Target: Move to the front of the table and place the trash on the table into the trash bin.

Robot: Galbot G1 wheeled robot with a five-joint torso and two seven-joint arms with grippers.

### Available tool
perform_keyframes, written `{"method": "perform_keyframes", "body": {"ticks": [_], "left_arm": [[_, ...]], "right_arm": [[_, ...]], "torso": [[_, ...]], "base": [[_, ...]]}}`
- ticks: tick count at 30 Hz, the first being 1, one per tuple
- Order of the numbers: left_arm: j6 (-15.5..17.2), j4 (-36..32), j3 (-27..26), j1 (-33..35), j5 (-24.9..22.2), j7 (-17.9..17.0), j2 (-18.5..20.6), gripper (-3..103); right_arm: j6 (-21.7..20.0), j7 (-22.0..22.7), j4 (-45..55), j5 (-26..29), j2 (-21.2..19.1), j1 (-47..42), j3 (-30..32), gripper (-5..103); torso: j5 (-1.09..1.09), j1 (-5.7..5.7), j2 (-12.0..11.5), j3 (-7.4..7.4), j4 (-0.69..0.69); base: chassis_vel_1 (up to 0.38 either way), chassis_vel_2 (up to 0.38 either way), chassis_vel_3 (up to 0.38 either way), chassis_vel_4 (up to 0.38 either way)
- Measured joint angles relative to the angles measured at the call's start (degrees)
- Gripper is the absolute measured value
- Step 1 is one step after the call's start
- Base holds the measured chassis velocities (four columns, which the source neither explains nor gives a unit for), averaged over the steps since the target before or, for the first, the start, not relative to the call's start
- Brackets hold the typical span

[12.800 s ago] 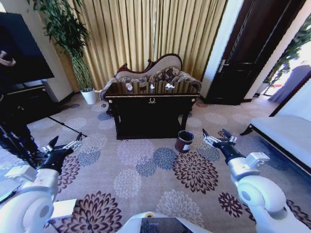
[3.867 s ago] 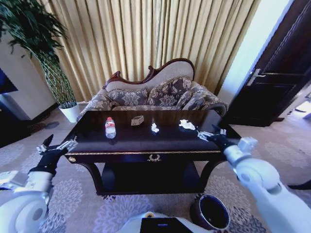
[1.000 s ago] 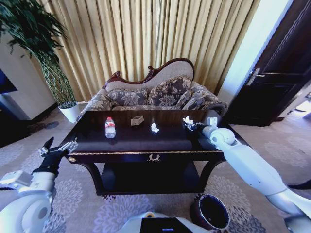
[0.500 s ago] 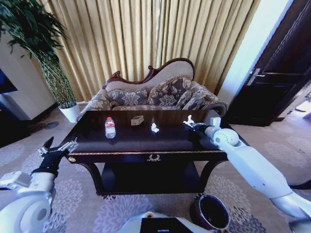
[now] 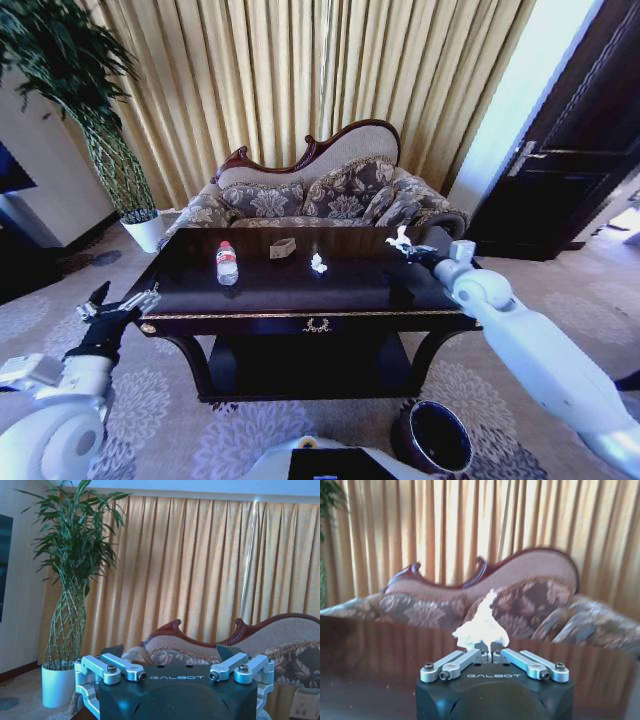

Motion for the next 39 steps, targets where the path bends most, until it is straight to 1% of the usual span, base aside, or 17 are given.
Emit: {"method": "perform_keyframes", "body": {"ticks": [2, 4, 5, 7, 8, 11, 12, 14, 16, 17, 19, 23, 24, 31, 39], "left_arm": [[0.0, 0.5, 0.0, -0.7, -0.1, 0.0, 0.4, 100], [0.0, 0.6, 0.0, -0.8, -0.2, 0.0, 0.4, 100], [0.0, 1.2, -0.5, -1.4, -0.5, 0.0, 0.7, 100], [0.0, 1.8, -1.1, -2.0, -1.1, 0.0, 1.2, 100], [0.0, 1.8, -1.1, -2.0, -1.1, 0.0, 1.2, 100], [0.0, 2.2, -2.0, -2.4, -2.1, -0.1, 2.2, 100], [0.0, 2.2, -2.0, -2.4, -2.1, -0.1, 2.2, 100], [0.0, 2.4, -2.2, -2.4, -2.3, 0.0, 2.7, 100], [0.0, 2.4, -2.1, -2.5, -2.3, 0.2, 2.6, 100], [0.0, 2.4, -2.1, -2.5, -2.3, 0.2, 2.6, 100], [0.0, 2.4, -1.9, -2.4, -2.3, 0.4, 2.3, 100], [0.0, 2.4, -1.7, -2.3, -2.3, 0.5, 2.2, 100], [0.0, 2.3, -1.6, -2.3, -2.3, 0.5, 2.2, 100], [0.0, 2.1, -1.1, -2.4, -2.3, 0.5, 2.3, 100], [0.0, 1.7, -0.8, -2.4, -2.2, 0.5, 2.0, 100]], "right_arm": [[0.8, 2.2, 3.6, -0.3, 0.6, -4.1, 3.3, 0], [0.9, 2.5, 4.0, -0.3, 0.8, -4.6, 3.8, 0], [1.1, 3.9, 6.4, -0.6, 1.8, -7.2, 6.3, 0], [1.4, 4.3, 8.5, -1.5, 3.0, -10.3, 9.3, 0], [1.4, 4.3, 8.5, -1.5, 3.0, -10.3, 9.3, 0], [2.5, 4.1, 11.5, -3.4, 5.3, -15.2, 14.0, 0], [2.5, 4.1, 11.5, -3.4, 5.3, -15.2, 14.0, 0], [3.8, 2.9, 13.2, -5.0, 7.1, -19.2, 17.1, 0], [4.8, 2.0, 14.4, -6.6, 8.6, -22.6, 19.2, 0], [4.8, 2.0, 14.4, -6.6, 8.6, -22.6, 19.2, 0], [5.2, 1.6, 15.5, -7.4, 9.9, -25.5, 20.9, 0], [5.1, 1.6, 16.7, -7.7, 10.9, -27.2, 22.0, 0], [4.5, 2.3, 17.3, -7.7, 11.1, -27.2, 22.1, 0], [3.4, 3.8, 18.4, -7.6, 10.9, -26.8, 21.6, 0], [2.1, 4.2, 19.4, -7.4, 10.4, -26.2, 20.2, 0]], "torso": [[-0.01, 0.0, 0.0, 0.0, 0.0], [-0.01, 0.0, 0.0, 0.0, 0.0], [-0.02, 0.0, 0.0, 0.0, 0.01], [-0.01, 0.0, 0.0, 0.0, 0.01], [-0.01, 0.0, 0.0, 0.0, 0.01], [0.0, 0.0, 0.0, 0.0, 0.0], [0.0, 0.0, 0.0, 0.0, 0.0], [0.0, 0.0, 0.0, 0.0, 0.0], [0.0, 0.0, 0.0, 0.0, 0.0], [0.0, 0.0, 0.0, 0.0, 0.0], [0.0, 0.0, 0.0, 0.0, 0.0], [0.0, 0.0, 0.0, 0.0, 0.0], [-0.01, 0.0, 0.0, 0.0, 0.01], [0.0, 0.0, 0.0, 0.0, 0.01], [-0.01, 0.02, 0.0, 0.01, 0.01]], "base": [[0.0, 0.0, 0.0, 0.0], [0.0, 0.0, 0.0, 0.0], [0.0, 0.0, 0.0, 0.0], [0.0, 0.0, 0.0, 0.0], [0.0, 0.0, 0.0, 0.0], [0.0, 0.0, 0.0, 0.0], [0.0, 0.0, 0.0, 0.0], [0.0, 0.0, 0.0, 0.0], [0.0, 0.0, 0.0, 0.0], [0.0, 0.0, 0.0, 0.0], [0.0, 0.0, 0.0, 0.0], [0.0, 0.0, 0.0, 0.0], [0.0, 0.0, 0.0, 0.0], [0.0, 0.0, 0.0, 0.0], [0.0, 0.0, 0.0, 0.0]]}}
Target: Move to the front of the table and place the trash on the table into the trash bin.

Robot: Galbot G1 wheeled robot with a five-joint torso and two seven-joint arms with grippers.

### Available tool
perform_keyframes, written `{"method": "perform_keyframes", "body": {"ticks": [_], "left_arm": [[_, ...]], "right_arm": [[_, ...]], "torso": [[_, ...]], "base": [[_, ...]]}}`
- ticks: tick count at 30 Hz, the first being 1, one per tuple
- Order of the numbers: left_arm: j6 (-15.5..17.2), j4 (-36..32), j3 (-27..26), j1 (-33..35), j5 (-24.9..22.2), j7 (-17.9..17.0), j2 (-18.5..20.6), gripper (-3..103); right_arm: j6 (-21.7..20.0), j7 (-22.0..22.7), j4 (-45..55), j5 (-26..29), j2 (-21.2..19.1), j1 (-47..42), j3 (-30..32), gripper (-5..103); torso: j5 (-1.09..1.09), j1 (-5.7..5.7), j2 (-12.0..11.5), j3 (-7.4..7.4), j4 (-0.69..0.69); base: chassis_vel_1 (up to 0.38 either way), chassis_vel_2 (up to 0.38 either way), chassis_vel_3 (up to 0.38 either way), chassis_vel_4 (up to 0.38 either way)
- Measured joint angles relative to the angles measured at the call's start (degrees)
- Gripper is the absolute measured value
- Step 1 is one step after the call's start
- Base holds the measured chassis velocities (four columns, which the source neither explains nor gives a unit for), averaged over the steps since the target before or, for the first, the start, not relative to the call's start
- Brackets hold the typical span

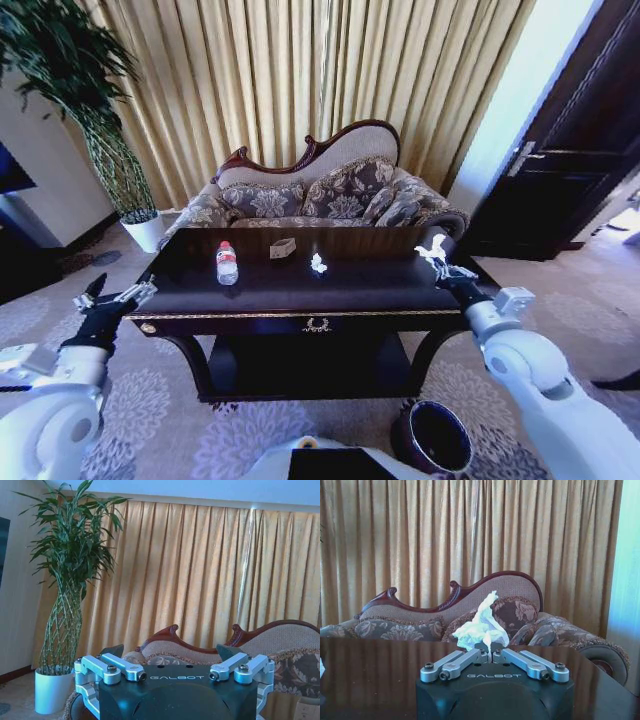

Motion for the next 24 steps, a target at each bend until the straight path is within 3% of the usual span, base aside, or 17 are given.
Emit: {"method": "perform_keyframes", "body": {"ticks": [24], "left_arm": [[-0.1, -0.3, -0.1, 0.3, 0.0, 0.0, -0.4, 100]], "right_arm": [[-0.1, 0.0, -0.7, 0.3, -1.2, 0.8, 0.6, 0]], "torso": [[0.0, -0.01, 0.0, 0.0, 0.0]], "base": [[0.091, -0.089, -0.096, 0.09]]}}
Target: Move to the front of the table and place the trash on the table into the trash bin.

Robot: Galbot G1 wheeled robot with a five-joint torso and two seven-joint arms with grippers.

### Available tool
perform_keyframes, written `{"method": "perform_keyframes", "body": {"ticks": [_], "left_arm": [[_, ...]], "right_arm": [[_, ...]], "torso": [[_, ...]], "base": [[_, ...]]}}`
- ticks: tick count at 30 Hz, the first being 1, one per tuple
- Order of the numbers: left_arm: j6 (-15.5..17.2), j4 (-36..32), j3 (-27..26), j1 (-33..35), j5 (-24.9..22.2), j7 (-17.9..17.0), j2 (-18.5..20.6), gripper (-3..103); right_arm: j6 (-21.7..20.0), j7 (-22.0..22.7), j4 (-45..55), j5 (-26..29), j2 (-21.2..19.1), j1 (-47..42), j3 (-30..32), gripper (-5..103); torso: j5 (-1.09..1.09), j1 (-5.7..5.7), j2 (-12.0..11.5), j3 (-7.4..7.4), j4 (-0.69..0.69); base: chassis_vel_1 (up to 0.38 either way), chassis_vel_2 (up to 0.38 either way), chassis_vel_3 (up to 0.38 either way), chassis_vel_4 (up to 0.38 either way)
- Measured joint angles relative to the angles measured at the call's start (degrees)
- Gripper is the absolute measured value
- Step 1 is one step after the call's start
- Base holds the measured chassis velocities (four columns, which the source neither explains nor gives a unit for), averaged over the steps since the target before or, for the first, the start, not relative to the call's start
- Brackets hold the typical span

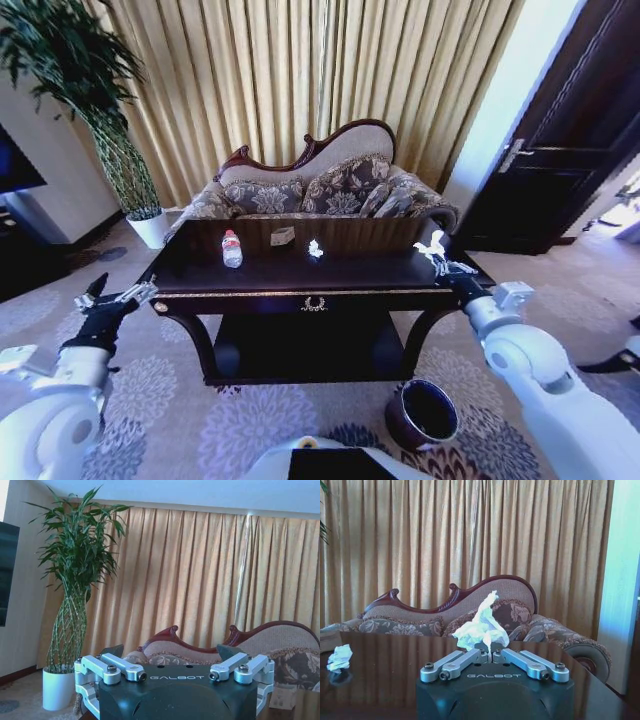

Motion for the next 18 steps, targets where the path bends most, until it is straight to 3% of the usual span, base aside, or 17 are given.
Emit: {"method": "perform_keyframes", "body": {"ticks": [18], "left_arm": [[-0.1, 0.0, 0.2, 0.0, 0.0, 0.1, -0.1, 100]], "right_arm": [[0.2, -0.1, 0.3, -0.1, 0.2, -0.7, 0.6, 0]], "torso": [[0.0, -0.01, 0.0, 0.0, 0.0]], "base": [[0.136, -0.132, -0.139, 0.132]]}}
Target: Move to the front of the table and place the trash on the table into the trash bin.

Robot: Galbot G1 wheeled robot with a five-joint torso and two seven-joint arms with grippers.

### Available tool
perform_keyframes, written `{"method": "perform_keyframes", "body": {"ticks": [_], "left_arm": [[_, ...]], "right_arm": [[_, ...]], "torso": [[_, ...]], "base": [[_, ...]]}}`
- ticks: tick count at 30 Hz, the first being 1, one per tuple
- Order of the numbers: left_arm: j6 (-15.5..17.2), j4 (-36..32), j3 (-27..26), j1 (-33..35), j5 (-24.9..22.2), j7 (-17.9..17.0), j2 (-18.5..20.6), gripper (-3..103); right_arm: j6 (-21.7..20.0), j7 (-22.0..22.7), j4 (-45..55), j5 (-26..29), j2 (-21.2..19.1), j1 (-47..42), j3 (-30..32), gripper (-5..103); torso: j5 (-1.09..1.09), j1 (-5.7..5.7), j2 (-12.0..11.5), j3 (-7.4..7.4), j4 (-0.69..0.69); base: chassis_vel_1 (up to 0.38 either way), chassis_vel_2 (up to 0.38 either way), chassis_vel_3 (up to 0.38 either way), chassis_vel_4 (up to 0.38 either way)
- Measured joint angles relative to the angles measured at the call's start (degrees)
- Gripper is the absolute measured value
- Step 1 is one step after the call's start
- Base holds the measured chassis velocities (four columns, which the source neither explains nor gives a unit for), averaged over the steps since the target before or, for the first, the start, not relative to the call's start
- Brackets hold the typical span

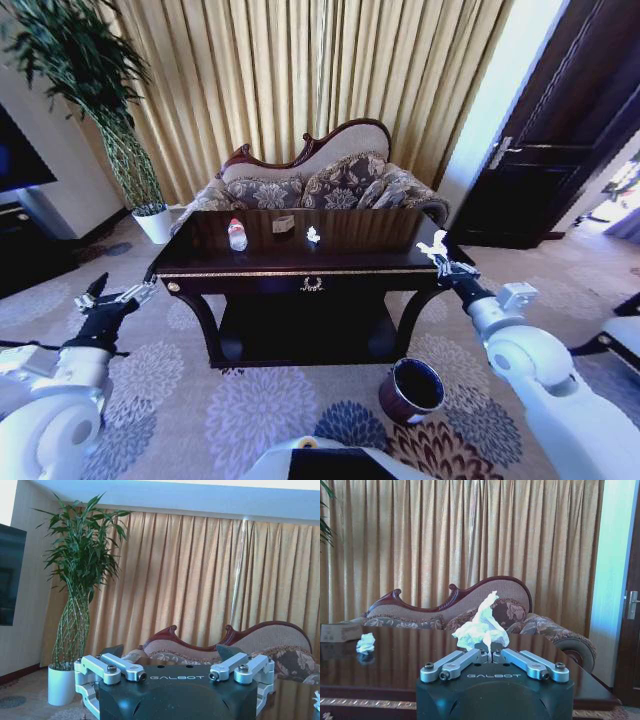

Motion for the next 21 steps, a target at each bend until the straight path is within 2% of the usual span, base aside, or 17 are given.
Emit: {"method": "perform_keyframes", "body": {"ticks": [12, 17, 21], "left_arm": [[-0.2, 0.5, 0.1, -0.2, 0.1, 0.1, 0.0, 100], [-0.2, 0.5, 0.2, -0.2, 0.1, 0.2, 0.0, 100], [-0.2, 0.4, 0.2, -0.2, 0.1, 0.3, -0.2, 100]], "right_arm": [[2.2, -0.3, -1.7, -0.7, 0.6, 0.6, -1.9, 0], [2.8, -0.4, -4.5, -1.8, 2.0, 0.3, -3.6, 0], [4.3, -1.5, -10.1, -5.1, 4.5, -0.5, -5.5, 0]], "torso": [[0.0, -0.02, 0.0, -0.01, 0.0], [-0.01, -0.02, 0.0, -0.01, -0.01], [0.0, 0.03, 0.0, 0.01, 0.0]], "base": [[0.134, -0.143, -0.146, 0.133], [0.009, -0.009, -0.015, 0.005], [0.0, 0.0, 0.0, 0.0]]}}
